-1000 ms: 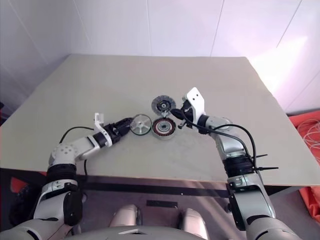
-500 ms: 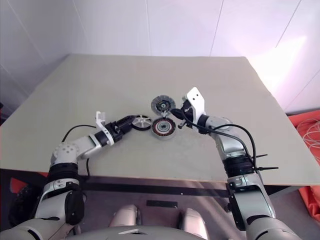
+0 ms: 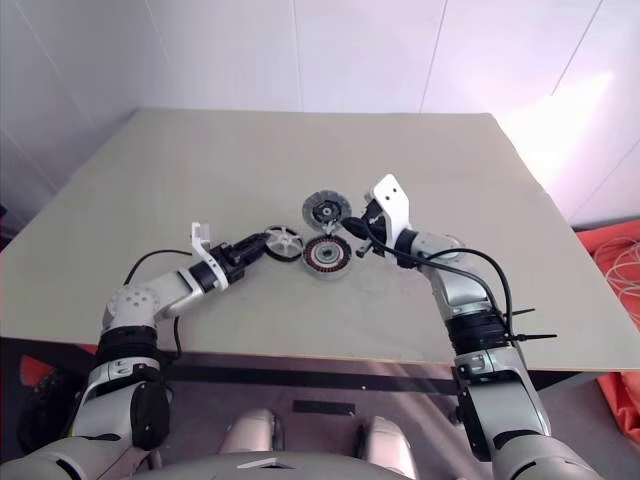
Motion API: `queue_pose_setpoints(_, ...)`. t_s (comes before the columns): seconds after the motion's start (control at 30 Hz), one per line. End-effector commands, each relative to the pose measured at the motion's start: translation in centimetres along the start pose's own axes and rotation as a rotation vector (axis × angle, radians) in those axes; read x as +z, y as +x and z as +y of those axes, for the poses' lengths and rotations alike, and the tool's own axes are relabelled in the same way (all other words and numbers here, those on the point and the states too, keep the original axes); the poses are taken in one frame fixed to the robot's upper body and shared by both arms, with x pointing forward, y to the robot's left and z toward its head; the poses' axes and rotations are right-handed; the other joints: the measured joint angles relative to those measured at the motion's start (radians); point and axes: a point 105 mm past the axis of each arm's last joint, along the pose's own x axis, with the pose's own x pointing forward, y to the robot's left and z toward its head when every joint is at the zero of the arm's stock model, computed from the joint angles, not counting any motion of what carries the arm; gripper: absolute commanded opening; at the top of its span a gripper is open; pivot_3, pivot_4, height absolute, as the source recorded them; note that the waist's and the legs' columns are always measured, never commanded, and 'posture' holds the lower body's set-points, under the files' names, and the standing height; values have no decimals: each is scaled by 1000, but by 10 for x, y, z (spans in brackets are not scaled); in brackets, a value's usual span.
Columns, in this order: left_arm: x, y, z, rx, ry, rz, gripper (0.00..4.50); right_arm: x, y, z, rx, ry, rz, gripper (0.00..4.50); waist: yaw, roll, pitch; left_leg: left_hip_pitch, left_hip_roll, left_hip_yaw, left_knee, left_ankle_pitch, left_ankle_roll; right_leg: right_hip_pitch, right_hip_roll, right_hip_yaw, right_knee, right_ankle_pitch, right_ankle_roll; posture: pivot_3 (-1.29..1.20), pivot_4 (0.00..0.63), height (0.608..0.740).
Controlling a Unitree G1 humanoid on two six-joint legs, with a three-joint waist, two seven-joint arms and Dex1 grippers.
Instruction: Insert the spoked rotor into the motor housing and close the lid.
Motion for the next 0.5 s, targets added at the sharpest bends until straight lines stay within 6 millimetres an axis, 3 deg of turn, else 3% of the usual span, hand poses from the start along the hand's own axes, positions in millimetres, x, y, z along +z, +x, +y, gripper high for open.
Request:
queue_pose_setpoints(0.03,8,2,-12,-38,34,-24,1941,24,-3,-3,-7,-54,-73,0,0,0,0,0,0,0,0,0,0,0,0,0,0,0,0,0,0,740)
queue_pose_setpoints(0.13,8,2,-8,-15,35,-26,1941,25,-2,-3,-7,-55,-74,0,0,0,0,0,0,0,0,0,0,0,0,0,0,0,0,0,0,740)
queue_pose_setpoints(0.23,7,3,-4,3,32,-28,1343,25,-2,-3,-7,-56,-75,0,0,0,0,0,0,0,0,0,0,0,0,0,0,0,0,0,0,740)
queue_pose_setpoints(0.33,7,2,-5,-1,31,-26,396,25,-2,-3,-8,-56,-75,0,0,0,0,0,0,0,0,0,0,0,0,0,0,0,0,0,0,740)
queue_pose_setpoints(0.5,6,2,-7,-14,35,-25,362,25,-2,-3,-6,-57,-73,0,0,0,0,0,0,0,0,0,0,0,0,0,0,-3,5,0,0,740)
